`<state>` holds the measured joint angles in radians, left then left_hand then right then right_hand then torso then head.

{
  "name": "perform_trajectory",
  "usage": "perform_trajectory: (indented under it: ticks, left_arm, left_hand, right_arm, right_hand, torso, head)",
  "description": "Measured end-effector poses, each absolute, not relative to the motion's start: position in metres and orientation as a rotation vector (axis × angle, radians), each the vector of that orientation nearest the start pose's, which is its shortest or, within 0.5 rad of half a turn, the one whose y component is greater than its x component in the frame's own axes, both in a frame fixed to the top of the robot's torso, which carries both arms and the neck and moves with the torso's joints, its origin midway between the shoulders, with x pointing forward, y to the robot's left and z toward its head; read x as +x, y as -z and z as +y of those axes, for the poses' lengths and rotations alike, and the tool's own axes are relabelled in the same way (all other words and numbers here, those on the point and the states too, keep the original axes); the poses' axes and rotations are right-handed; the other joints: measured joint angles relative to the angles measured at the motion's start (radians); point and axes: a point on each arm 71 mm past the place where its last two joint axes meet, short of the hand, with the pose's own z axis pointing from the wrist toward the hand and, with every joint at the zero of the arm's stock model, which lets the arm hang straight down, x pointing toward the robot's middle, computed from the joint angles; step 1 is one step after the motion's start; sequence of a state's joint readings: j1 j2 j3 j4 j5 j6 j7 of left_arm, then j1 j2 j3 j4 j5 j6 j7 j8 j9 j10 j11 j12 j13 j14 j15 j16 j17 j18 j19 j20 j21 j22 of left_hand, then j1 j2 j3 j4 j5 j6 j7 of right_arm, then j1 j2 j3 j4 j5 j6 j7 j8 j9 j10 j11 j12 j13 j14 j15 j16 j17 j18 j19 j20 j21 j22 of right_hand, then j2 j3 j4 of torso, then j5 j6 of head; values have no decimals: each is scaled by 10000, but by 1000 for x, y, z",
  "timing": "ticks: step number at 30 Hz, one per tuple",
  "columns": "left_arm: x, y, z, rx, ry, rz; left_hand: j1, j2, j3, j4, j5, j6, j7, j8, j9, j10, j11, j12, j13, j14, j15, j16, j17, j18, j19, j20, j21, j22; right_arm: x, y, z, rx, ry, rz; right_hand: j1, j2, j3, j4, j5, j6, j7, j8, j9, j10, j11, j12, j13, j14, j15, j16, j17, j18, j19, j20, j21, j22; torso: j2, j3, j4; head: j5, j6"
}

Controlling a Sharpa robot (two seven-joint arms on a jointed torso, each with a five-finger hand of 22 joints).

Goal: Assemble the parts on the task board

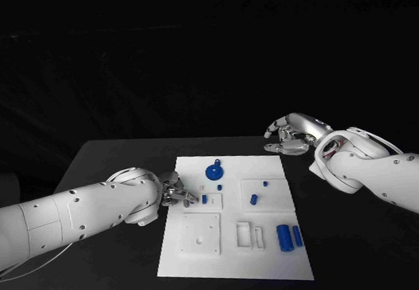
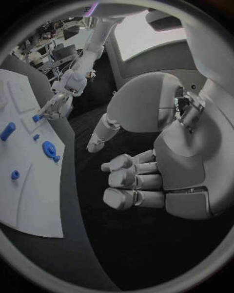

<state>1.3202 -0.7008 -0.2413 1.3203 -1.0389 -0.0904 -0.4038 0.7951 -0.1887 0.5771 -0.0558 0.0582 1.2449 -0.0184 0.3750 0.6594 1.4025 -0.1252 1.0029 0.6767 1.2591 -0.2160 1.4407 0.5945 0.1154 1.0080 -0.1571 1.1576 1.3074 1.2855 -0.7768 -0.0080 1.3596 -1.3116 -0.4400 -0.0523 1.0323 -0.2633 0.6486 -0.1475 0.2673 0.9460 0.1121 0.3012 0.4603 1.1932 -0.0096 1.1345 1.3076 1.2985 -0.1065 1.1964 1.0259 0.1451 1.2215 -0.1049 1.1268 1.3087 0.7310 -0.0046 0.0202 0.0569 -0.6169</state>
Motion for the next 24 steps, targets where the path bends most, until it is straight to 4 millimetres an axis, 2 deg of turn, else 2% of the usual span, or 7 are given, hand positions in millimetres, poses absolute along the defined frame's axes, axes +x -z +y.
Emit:
perform_trajectory:
  ticks: [5, 7, 10, 13, 19, 21, 24]
  left_arm:
    - [515, 234, 214, -2336, 3752, 21439]
    - [515, 234, 215, -2389, 3770, 21417]
    - [515, 234, 218, -2626, 3837, 21349]
    - [516, 233, 223, -3042, 3975, 21215]
    - [517, 224, 236, -4386, 5060, 20332]
    - [516, 219, 234, -4915, 6002, 19708]
    - [518, 207, 228, -5408, 7102, 18702]
  left_hand:
    - [-107, -147, -46, 81, -51, -2, -2, 24, -4, 0, 0, 0, 0, -35, -35, 0, 0, 1, 0, 0, 0, 0]
    - [-485, -580, -310, 286, -51, -59, 54, 27, 0, 0, -1, 0, 1, -35, -35, 0, 1, 2, 0, 0, 0, 0]
    - [-835, -931, -661, 453, -51, -233, 55, 25, 9, -86, 10, 0, -43, -121, -26, 0, -39, 2, -122, 8, -6, -2]
    - [-1361, -1075, -1263, 564, -51, -630, 108, -212, -51, -225, 69, -141, -101, -326, -36, -145, -91, 4, -335, 102, -175, -49]
    - [-1627, -1099, -1758, 745, -51, -1639, 377, -547, -139, -857, 395, -669, -318, -940, 264, -667, -310, 4, -867, 260, -611, -206]
    - [-1158, -744, -1444, 717, 8, -2591, 795, -819, -194, -1895, 757, -1415, -657, -1831, 635, -1398, -640, -112, -1542, 382, -1116, -381]
    - [-314, -407, -1308, 249, 661, -3031, 1147, -682, -70, -2331, 1074, -2017, -1039, -2301, 1016, -2004, -974, -476, -2079, 611, -1605, -582]
  right_arm:
    - [534, 131, -220, 287, -6517, 14655]
    - [534, 131, -220, 287, -6516, 14655]
    - [535, 131, -220, 291, -6509, 14658]
    - [535, 131, -220, 293, -6506, 14659]
    - [535, 131, -220, 297, -6497, 14659]
    - [535, 131, -221, 305, -6482, 14660]
    - [535, 131, -222, 313, -6468, 14659]
  right_hand:
    - [0, 0, 0, 0, 0, 0, 0, 0, 0, 1, 7, 0, 0, -1, 1, 0, 0, 0, -13, 13, 0, 0]
    - [0, 0, 0, 0, 0, 0, 0, 0, -1, 0, 16, 0, 0, -1, 1, 0, -1, 1, -14, 14, 0, 0]
    - [0, 0, 0, 0, 0, 0, 0, 0, -1, -31, -12, 0, 0, -3, 2, 0, -1, 1, -14, 15, 0, 0]
    - [0, 0, 0, 0, 0, 0, 0, 0, -1, -32, -13, 0, 0, -3, 3, 0, -1, 0, -15, 15, 0, 0]
    - [0, 0, 0, -1, 0, 0, 0, 0, -2, -33, -12, 0, 0, -4, 4, 0, -2, 1, -15, 16, 0, 0]
    - [0, 0, 0, -1, 0, 0, 0, 0, -2, -32, -12, 0, 0, -11, 10, 0, -2, 0, -16, 16, 0, 0]
    - [0, 0, 1, -1, 0, 0, 0, 0, -3, -32, -11, 0, 0, -15, 14, 0, -2, 1, -11, 11, 0, 0]
  torso:
    - [0, -12, -6]
    - [2, -12, -12]
    - [5, -10, -18]
    - [5, -10, -18]
    - [3, -4, -7]
    - [1, -2, -5]
    - [0, 5, -1]
  head:
    - [-12, 7]
    - [-14, 7]
    - [-14, 6]
    - [-32, 6]
    - [-66, 1]
    - [-75, 1]
    - [-84, 5]
